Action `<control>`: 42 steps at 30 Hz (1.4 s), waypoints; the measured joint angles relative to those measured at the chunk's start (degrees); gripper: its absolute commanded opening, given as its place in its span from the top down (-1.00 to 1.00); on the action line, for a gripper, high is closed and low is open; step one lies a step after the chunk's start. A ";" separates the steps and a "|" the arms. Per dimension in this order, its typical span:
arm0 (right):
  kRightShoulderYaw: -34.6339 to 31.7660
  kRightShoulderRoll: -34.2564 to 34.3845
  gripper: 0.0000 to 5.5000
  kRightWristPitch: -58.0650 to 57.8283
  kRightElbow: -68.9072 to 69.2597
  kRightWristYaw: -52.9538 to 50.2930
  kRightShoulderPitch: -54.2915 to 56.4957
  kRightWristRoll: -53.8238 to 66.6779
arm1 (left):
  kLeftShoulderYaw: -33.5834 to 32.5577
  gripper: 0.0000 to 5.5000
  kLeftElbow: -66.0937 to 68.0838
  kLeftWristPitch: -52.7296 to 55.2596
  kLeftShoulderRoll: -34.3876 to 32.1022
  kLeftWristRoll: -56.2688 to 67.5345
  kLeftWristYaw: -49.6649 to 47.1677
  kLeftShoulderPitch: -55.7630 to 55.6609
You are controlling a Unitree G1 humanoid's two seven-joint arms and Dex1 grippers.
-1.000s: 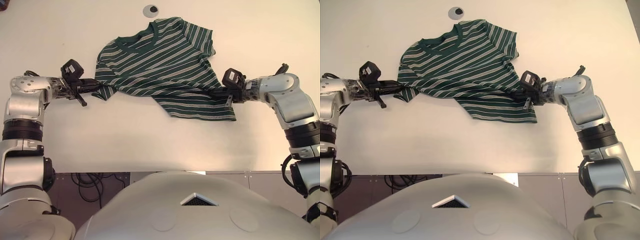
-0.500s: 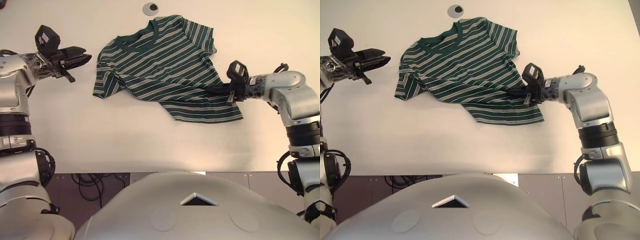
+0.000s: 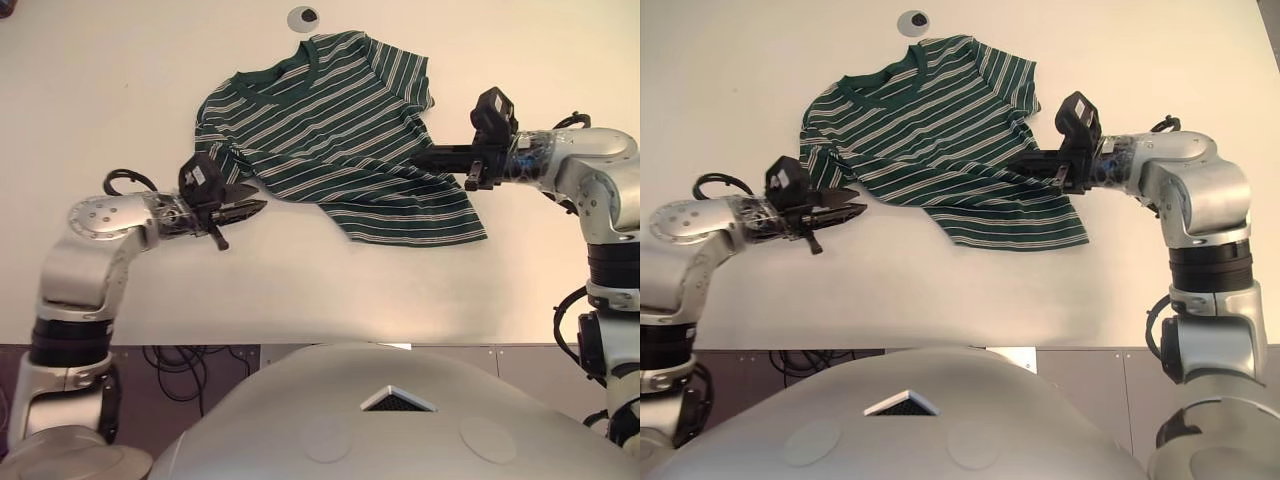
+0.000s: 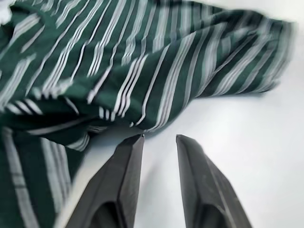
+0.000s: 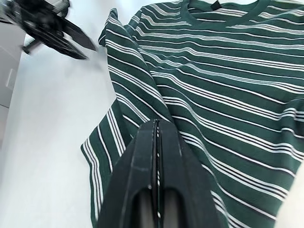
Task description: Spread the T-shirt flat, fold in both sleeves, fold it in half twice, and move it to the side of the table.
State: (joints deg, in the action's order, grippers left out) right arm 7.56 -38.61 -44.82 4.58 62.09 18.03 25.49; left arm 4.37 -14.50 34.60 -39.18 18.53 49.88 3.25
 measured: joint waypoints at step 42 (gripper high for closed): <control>14.34 -4.63 1.00 16.26 -2.32 -5.58 -2.53 -18.74 | -5.39 0.56 53.42 -13.11 21.09 -4.40 -11.15 -33.98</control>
State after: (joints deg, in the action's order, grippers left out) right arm 21.90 -43.24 -28.56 2.25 56.52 15.50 6.74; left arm -1.03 38.92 21.50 -18.09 14.12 38.72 -30.73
